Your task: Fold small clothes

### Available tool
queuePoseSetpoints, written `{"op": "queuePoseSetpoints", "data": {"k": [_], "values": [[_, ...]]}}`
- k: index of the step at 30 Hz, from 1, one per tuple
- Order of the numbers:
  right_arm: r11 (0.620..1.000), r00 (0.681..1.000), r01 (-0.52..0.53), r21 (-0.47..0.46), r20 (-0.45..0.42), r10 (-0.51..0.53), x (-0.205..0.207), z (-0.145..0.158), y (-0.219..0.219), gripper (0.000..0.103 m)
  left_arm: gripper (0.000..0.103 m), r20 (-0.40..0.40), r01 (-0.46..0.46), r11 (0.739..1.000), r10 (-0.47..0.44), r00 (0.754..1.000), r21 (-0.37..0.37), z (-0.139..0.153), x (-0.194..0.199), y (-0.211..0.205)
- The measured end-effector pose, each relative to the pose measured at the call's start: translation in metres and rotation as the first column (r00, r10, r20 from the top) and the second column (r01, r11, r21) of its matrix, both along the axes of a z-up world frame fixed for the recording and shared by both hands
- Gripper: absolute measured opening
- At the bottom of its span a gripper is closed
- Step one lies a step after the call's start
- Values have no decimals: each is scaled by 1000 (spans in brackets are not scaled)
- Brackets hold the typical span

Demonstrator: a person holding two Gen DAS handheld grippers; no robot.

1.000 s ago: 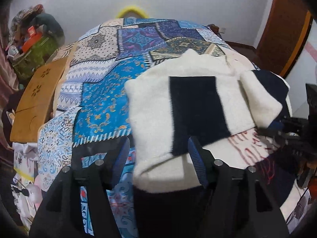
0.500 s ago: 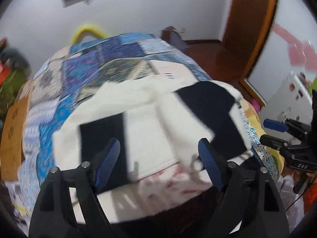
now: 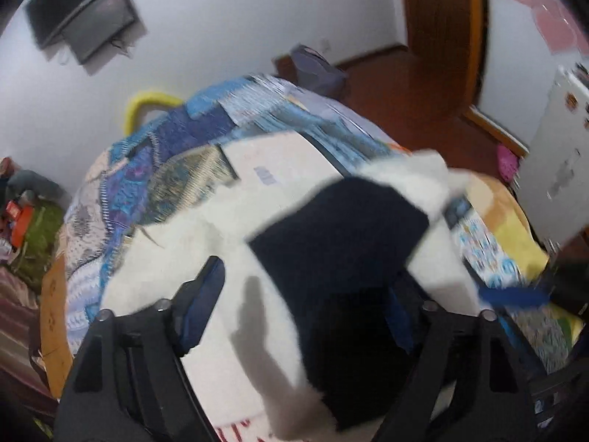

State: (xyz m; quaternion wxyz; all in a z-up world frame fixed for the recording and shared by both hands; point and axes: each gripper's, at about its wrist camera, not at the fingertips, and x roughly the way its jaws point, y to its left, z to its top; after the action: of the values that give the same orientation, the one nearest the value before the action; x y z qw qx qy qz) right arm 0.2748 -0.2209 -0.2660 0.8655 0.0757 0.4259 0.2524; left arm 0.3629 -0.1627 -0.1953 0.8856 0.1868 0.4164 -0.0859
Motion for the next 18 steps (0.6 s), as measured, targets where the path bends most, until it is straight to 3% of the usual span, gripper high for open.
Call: {"op": "queuePoseSetpoints", "data": {"k": [4, 8, 13, 18], "values": [[999, 999, -6, -33, -50, 4, 9, -22, 4, 51, 64, 27, -103, 992, 105, 994, -72, 15, 5, 42], [1000, 998, 5, -15, -59, -6, 13, -25, -3, 50, 59, 32, -195, 980, 196, 980, -47, 16, 1, 99], [1000, 997, 9, -10, -70, -10, 16, -29, -6, 50, 59, -42, -302, 952, 300, 953, -53, 2, -18, 173], [1000, 998, 23, 5, -54, -23, 15, -19, -5, 50, 59, -85, -340, 940, 336, 938, -34, -12, -50, 210]]}}
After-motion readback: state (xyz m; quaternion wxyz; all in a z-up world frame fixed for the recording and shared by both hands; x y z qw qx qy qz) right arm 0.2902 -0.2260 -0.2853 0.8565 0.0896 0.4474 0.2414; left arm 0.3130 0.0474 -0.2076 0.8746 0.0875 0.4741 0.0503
